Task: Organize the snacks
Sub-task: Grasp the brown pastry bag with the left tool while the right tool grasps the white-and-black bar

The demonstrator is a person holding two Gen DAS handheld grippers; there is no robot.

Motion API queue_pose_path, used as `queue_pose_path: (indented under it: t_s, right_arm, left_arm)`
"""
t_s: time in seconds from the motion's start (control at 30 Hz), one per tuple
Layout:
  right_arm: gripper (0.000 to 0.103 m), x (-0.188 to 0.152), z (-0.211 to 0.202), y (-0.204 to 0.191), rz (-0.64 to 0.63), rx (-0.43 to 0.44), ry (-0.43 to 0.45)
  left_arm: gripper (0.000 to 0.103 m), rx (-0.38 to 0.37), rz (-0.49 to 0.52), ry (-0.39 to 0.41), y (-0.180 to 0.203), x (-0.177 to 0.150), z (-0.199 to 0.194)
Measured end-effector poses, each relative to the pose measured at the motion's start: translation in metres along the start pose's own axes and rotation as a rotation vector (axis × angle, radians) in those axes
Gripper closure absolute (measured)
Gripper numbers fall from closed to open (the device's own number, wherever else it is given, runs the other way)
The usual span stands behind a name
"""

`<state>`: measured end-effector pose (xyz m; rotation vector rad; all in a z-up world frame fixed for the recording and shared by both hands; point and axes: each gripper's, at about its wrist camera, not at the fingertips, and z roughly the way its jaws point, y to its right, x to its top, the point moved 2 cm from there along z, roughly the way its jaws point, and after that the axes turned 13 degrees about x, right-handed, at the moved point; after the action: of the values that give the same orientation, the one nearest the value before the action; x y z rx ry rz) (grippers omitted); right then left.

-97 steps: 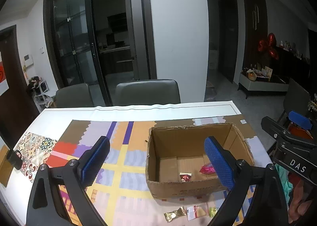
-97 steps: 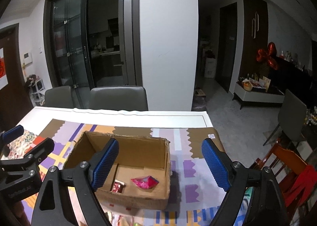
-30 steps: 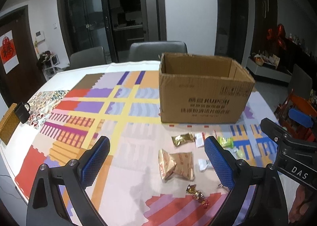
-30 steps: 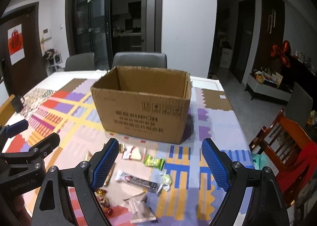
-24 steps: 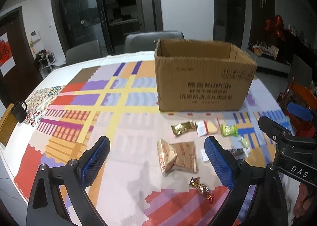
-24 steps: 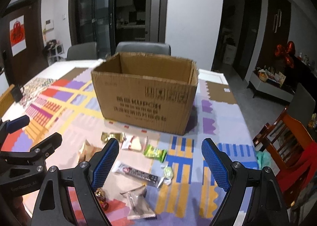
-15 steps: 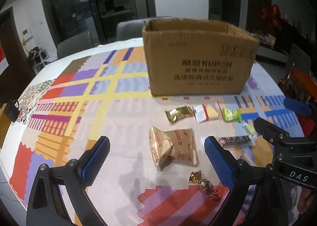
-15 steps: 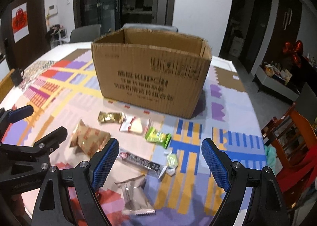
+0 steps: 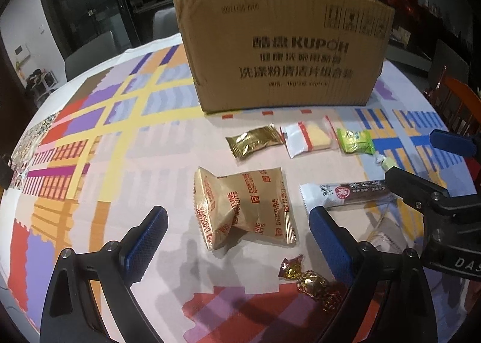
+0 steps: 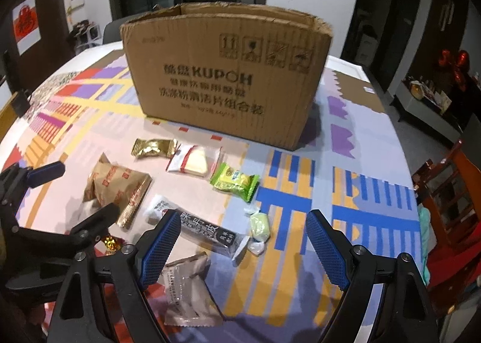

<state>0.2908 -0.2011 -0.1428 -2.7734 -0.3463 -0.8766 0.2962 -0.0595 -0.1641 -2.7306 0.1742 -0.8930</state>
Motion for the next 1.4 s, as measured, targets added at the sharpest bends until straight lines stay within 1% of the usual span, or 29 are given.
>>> queue_pose_path:
  t_s: [0.33,0.57,0.63,0.7,0.77,0.83,0.9,0.97,1.0,1.03,1.07,1.1,1.13,1.23,1.37,1.4]
  right_arm:
    - [0.017,-0.002,0.023,-0.007,-0.053,0.046,-0.062]
    - [0.018,-0.001,0.035,-0.016,-0.098,0.089,-0.097]
    - [0.023,0.0,0.04,-0.018,-0.112,0.1,-0.113]
    - [0.027,0.001,0.046,-0.019,-0.115,0.12,-0.134]
    - [0.032,0.001,0.051,-0.019,-0.116,0.131,-0.155]
    - [0.037,0.0,0.057,-0.018,-0.107,0.163,-0.182]
    - [0.04,-0.004,0.064,-0.021,-0.124,0.169,-0.213]
    - [0.043,-0.004,0.064,-0.023,-0.128,0.174,-0.198]
    - [0.05,-0.004,0.064,-0.022,-0.122,0.177,-0.193]
    - [0.06,-0.004,0.064,-0.021,-0.114,0.172,-0.185]
    - [0.066,-0.003,0.063,-0.02,-0.107,0.17,-0.18]
    - [0.075,-0.002,0.062,-0.019,-0.095,0.171,-0.175]
    - [0.079,-0.001,0.062,-0.017,-0.08,0.175,-0.171]
    - [0.084,0.0,0.061,-0.013,-0.057,0.185,-0.159]
    - [0.085,-0.002,0.058,-0.012,-0.049,0.189,-0.146]
    - [0.085,-0.002,0.058,-0.012,-0.045,0.191,-0.144]
  left_arm:
    - [0.01,-0.001,0.013,-0.054,0.005,-0.005,0.025]
    - [0.012,0.001,-0.01,-0.074,-0.003,-0.005,0.036]
    - [0.013,0.0,-0.018,-0.075,-0.005,-0.005,0.037]
    - [0.017,-0.012,-0.024,-0.075,-0.006,-0.005,0.037]
    - [0.023,-0.03,-0.028,-0.072,-0.007,-0.005,0.037]
    - [0.029,-0.051,-0.034,-0.072,-0.007,-0.005,0.037]
    - [0.034,-0.063,-0.036,-0.069,-0.005,-0.006,0.035]
    - [0.04,-0.076,-0.038,-0.066,-0.004,-0.006,0.034]
    - [0.042,-0.082,-0.038,-0.065,-0.004,-0.006,0.034]
    - [0.045,-0.084,-0.038,-0.064,-0.003,-0.006,0.033]
    - [0.046,-0.087,-0.038,-0.063,-0.002,-0.006,0.032]
    - [0.051,-0.092,-0.036,-0.061,-0.001,-0.006,0.031]
    - [0.052,-0.092,-0.035,-0.059,0.0,-0.006,0.031]
    - [0.055,-0.094,-0.034,-0.054,0.002,-0.007,0.029]
    - [0.059,-0.098,-0.042,-0.051,0.002,-0.005,0.026]
    - [0.062,-0.099,-0.044,-0.05,0.001,-0.005,0.025]
